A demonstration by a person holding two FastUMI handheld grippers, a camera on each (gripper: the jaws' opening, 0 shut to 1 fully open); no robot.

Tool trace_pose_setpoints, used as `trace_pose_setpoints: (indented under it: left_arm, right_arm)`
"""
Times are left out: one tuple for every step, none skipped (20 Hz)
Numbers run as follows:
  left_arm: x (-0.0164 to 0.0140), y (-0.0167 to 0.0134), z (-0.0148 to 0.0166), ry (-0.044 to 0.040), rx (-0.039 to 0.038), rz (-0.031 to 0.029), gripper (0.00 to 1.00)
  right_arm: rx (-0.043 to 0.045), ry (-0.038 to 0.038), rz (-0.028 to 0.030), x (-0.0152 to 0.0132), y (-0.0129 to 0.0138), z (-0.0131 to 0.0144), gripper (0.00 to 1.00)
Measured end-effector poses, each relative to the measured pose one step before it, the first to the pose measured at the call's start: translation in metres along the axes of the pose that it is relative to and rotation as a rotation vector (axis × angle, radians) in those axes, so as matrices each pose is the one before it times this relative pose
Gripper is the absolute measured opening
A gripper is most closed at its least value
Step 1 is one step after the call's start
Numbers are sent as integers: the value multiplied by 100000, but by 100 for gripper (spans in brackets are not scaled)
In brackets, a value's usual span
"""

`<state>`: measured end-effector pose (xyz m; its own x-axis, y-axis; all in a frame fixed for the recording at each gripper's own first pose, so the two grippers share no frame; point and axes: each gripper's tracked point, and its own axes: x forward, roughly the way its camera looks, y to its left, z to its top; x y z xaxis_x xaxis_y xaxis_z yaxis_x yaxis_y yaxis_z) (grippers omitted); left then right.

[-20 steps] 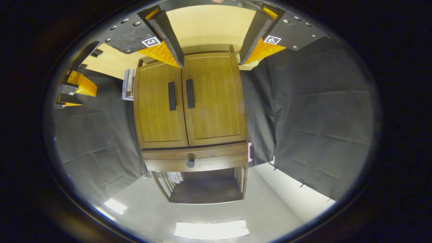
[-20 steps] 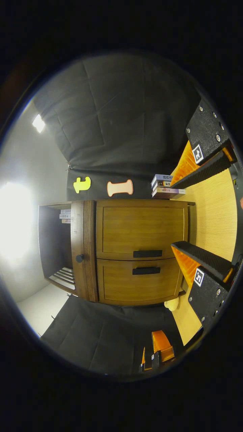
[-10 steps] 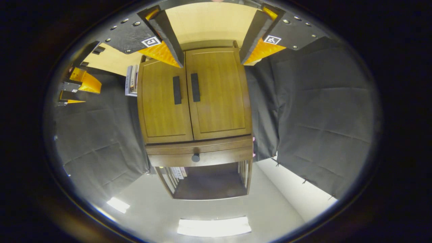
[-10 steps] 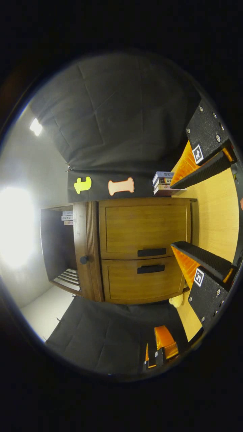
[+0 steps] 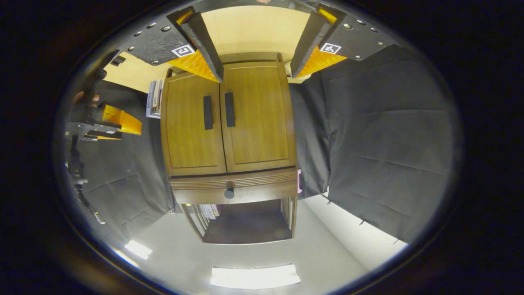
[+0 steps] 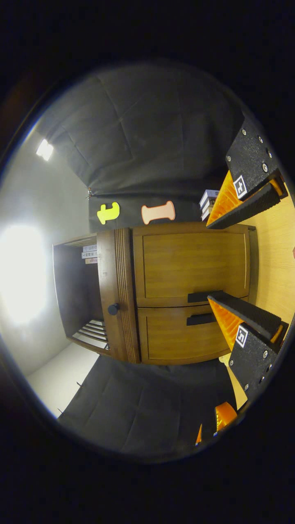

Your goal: Open the right door of the double-door shoe cabinet with the right hand, and open the left door with the left hand.

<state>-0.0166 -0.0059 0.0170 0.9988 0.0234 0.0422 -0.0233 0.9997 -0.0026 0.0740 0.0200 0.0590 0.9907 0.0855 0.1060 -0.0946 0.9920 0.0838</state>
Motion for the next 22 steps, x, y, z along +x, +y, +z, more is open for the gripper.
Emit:
trace_pose_setpoints:
  left_arm:
    - [-83, 270, 41, 273, -152, 827, 100]
    - [-223, 439, -139, 213, -79, 1006, 100]
    - [-86, 362, 22, 105, 1, 985, 94]
    - [-68, 285, 184, -282, -30, 1054, 100]
    - [-129, 374, 154, -328, 19, 1082, 100]
    - [-101, 448, -180, -88, -19, 1002, 100]
    - [-59, 439, -10, 276, -52, 924, 100]
    - [-201, -94, -178, 277, -87, 742, 94]
    - [74, -57, 22, 410, 85, 875, 100]
    - [101, 185, 134, 106, 314, 1278, 100]
    - [126, 83, -73, 161, 294, 1174, 100]
    - [-2, 140, 18, -137, 230, 1742, 100]
    - [55, 99, 195, -606, -109, 1408, 100]
    - [14, 34, 251, -696, -386, 1303, 100]
    - [-120, -15, 188, -670, -500, 1264, 100]
    - [-11, 137, 175, -423, -105, 1232, 100]
    - [49, 110, 42, -70, 319, 1350, 100]
    - [111, 70, -37, 182, 531, 1253, 100]
    - [-55, -6, 61, 531, 497, 1148, 100]
    - [-2, 33, 122, 636, 322, 919, 100]
    - [-43, 64, 104, 463, 278, 806, 100]
    - [-9, 52, 13, 241, 403, 886, 100]
  right_arm:
    - [55, -1193, 982, 910, 525, 456, 96]
    - [-268, -1119, 784, 899, 417, 435, 96]
    - [-140, -1183, 744, 972, 391, 479, 96]
    - [73, -1193, 813, 860, 525, 251, 96]
    - [214, -739, 514, 989, 468, 196, 96]
    - [406, -225, 326, 891, 330, -3, 96]
    - [697, -37, 423, 925, 380, -89, 96]
    - [713, 199, 551, 861, 465, -104, 96]
    - [440, 246, 548, 767, 291, -127, 96]
    - [16, 117, 346, 764, 269, -180, 96]
    - [-889, 221, 31, 825, 117, -219, 96]
    - [-901, 287, -676, 740, 12, -331, 95]
    - [-452, 998, 17, 732, 127, -523, 95]
    - [461, 820, 243, 705, 278, -618, 96]
    - [715, 1422, 233, 610, 234, -657, 95]
    - [855, 1437, 51, 630, 144, -689, 96]
    - [1038, 1508, -271, 673, 196, -510, 96]
    - [1088, 1365, 168, 675, 291, -556, 96]
    - [960, 1361, 739, 721, 109, -433, 96]
    - [454, 716, 718, 646, 129, -666, 96]
    - [56, 808, 626, 748, 211, -496, 96]
    - [-349, 586, 755, 619, 559, -355, 96]
